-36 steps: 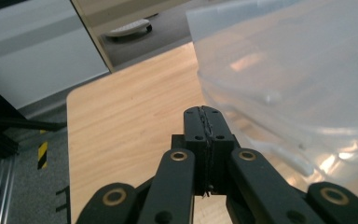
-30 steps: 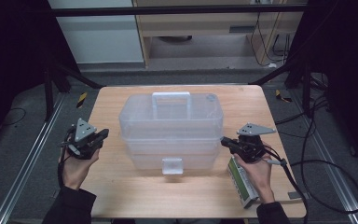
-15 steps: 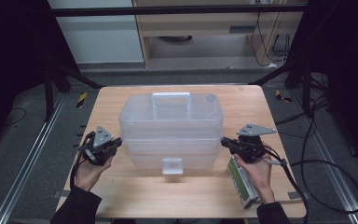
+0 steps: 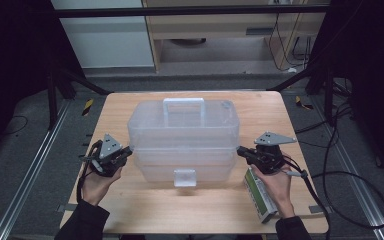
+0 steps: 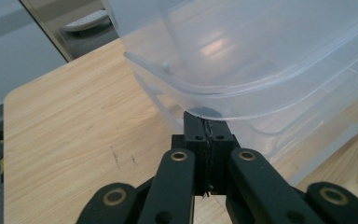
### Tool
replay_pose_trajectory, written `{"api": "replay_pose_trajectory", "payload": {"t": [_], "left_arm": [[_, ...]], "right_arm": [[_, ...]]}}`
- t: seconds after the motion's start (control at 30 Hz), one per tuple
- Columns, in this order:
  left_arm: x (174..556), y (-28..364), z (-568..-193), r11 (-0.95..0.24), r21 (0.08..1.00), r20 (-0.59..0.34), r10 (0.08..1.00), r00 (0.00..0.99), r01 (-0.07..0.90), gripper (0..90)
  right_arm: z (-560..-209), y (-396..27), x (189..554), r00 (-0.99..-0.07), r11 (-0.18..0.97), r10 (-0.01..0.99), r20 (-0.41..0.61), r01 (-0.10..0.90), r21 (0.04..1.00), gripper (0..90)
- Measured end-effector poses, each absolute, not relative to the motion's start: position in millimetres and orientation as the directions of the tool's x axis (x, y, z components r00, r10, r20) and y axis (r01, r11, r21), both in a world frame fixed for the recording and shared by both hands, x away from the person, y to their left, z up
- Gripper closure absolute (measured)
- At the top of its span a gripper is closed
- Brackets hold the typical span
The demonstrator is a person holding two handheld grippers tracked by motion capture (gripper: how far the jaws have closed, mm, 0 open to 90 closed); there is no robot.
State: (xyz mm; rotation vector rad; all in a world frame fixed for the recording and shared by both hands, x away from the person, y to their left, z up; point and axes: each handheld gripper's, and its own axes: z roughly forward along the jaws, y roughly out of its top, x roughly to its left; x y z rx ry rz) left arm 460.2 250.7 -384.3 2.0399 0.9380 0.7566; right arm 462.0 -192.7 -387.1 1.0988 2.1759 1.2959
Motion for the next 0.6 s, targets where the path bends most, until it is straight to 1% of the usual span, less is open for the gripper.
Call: {"api": "replay_pose_trajectory", "payload": {"t": [0.37, 0.6], "left_arm": [[461.9, 249.9, -380.4, -0.422, 0.835, 0.186, 0.821, 0.54, 0.354, 89.2], [464.7, 249.4, -379.6, -0.413, 0.842, 0.187, 0.826, 0.532, 0.346, 89.2]], "right_arm": [[-382.1, -192.4, 461.6, -0.62, 0.261, 0.783, 0.053, 0.405, 0.877, 89.0], [-379.9, -194.2, 462.6, -0.619, 0.243, 0.782, 0.067, 0.402, 0.883, 89.5]]}}
